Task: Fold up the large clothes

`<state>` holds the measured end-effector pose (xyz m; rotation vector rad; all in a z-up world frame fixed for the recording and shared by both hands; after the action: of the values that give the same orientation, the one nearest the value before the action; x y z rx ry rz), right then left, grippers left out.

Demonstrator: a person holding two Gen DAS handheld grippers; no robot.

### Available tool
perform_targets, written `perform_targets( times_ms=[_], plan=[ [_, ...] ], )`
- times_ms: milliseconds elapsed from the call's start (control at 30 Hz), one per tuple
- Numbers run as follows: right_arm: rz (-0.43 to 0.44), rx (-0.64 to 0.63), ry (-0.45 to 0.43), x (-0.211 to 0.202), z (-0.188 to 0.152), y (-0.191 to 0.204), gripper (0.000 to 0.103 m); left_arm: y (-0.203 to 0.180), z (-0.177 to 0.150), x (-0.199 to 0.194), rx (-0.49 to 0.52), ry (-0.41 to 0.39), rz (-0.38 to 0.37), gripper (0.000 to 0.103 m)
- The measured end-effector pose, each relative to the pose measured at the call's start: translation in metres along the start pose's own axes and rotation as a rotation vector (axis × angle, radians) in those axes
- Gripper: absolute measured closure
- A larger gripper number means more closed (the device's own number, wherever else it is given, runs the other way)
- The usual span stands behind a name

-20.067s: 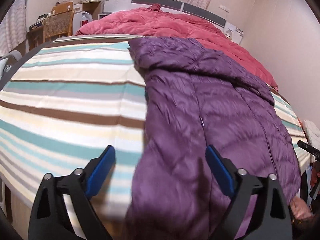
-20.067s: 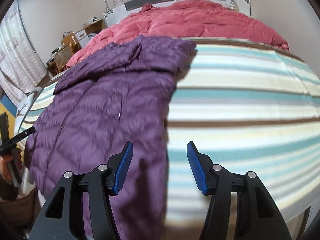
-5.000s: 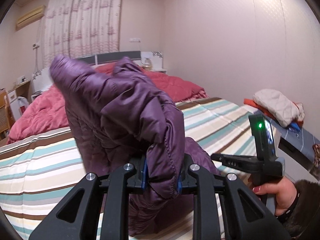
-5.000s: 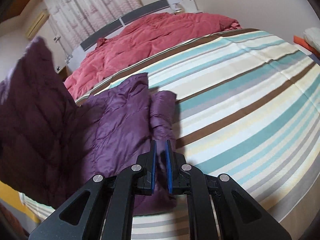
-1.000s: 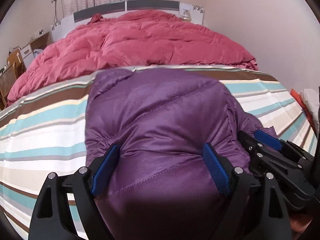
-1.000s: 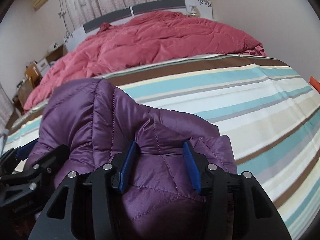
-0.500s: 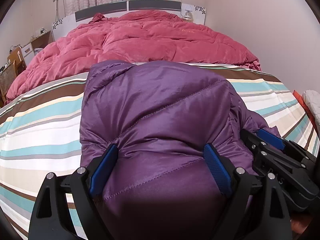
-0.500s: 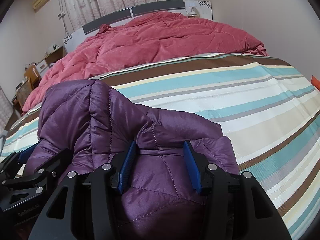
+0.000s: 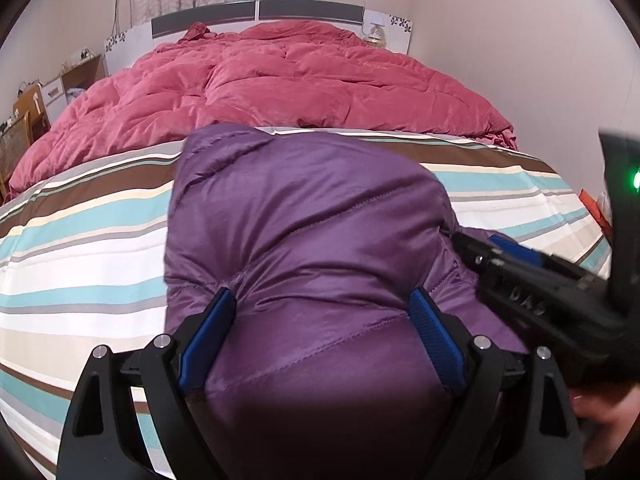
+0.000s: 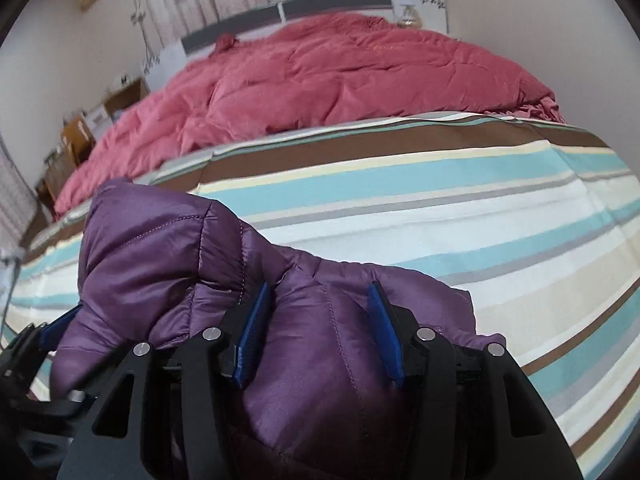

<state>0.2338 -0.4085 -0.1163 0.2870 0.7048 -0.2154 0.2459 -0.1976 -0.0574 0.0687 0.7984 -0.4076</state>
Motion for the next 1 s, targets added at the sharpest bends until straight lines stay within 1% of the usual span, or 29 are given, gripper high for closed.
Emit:
perform_targets(
  times_ms=[67, 133, 167, 200, 233, 267, 367, 433, 467, 533, 667, 800, 900, 933, 1000],
  plan=[
    [-0.019, -0.014, -0.015, -0.001, -0.003, 0.001, 0.053, 0.0, 0.01, -0.003, 0.0, 0.021, 0.004, 0.015],
    [-0.019, -0.012, -0.018, -0.001, -0.004, 0.002, 0.053, 0.003, 0.027, -0.007, 0.001, -0.003, 0.033, 0.015],
    [-0.016, -0.008, -0.018, -0.001, -0.004, 0.001, 0.053, 0.005, 0.039, -0.007, 0.01, -0.028, 0.07, 0.015],
    [-0.013, -0.004, -0.018, -0.001, -0.005, 0.0, 0.053, 0.007, 0.048, -0.003, 0.021, -0.036, 0.106, 0.016],
    [-0.012, -0.002, -0.019, -0.001, -0.005, 0.0, 0.053, 0.008, 0.054, 0.002, 0.029, -0.028, 0.127, 0.016],
    [-0.013, -0.002, -0.02, -0.001, -0.005, -0.001, 0.053, 0.009, 0.059, 0.015, 0.046, 0.003, 0.15, 0.016],
    [-0.017, 0.001, -0.019, -0.001, -0.005, -0.001, 0.053, 0.01, 0.06, 0.044, 0.089, 0.064, 0.184, 0.011],
    [-0.024, 0.007, -0.018, 0.0, -0.004, -0.003, 0.053, 0.012, 0.055, 0.058, 0.091, 0.09, 0.178, 0.008],
    [-0.028, 0.008, -0.014, 0.002, -0.005, -0.003, 0.053, 0.016, 0.052, 0.068, 0.073, 0.114, 0.17, 0.007],
    [-0.031, 0.01, -0.006, 0.005, -0.004, -0.004, 0.053, 0.023, 0.046, 0.077, 0.031, 0.134, 0.151, 0.004],
    [-0.035, 0.004, -0.005, 0.007, -0.005, -0.002, 0.053, 0.023, 0.042, 0.078, 0.033, 0.118, 0.141, 0.004],
    [-0.027, 0.002, -0.014, 0.005, -0.005, -0.003, 0.052, 0.024, 0.039, 0.055, 0.042, 0.088, 0.14, 0.004],
    [0.003, 0.025, -0.033, -0.006, -0.001, -0.006, 0.051, 0.022, 0.03, 0.018, 0.019, 0.046, 0.09, 0.005],
    [0.0, 0.028, -0.049, -0.017, 0.001, -0.007, 0.051, 0.022, 0.025, 0.007, 0.01, 0.036, 0.073, 0.005],
    [0.006, 0.026, -0.086, -0.04, 0.003, -0.005, 0.051, 0.02, 0.013, -0.027, -0.004, -0.009, 0.048, 0.005]
  ],
)
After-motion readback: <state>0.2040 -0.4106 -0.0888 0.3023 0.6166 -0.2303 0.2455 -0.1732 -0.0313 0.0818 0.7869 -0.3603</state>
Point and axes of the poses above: each gripper's, at about its wrist camera, not at the fingertips, and x roughly the way its jaws point, y to its left, z to its top, the point moved 4 cm from there along x, roughly the way its jaws point, and after that the axes turned 4 degrees about -y, right-handed, at the moved point
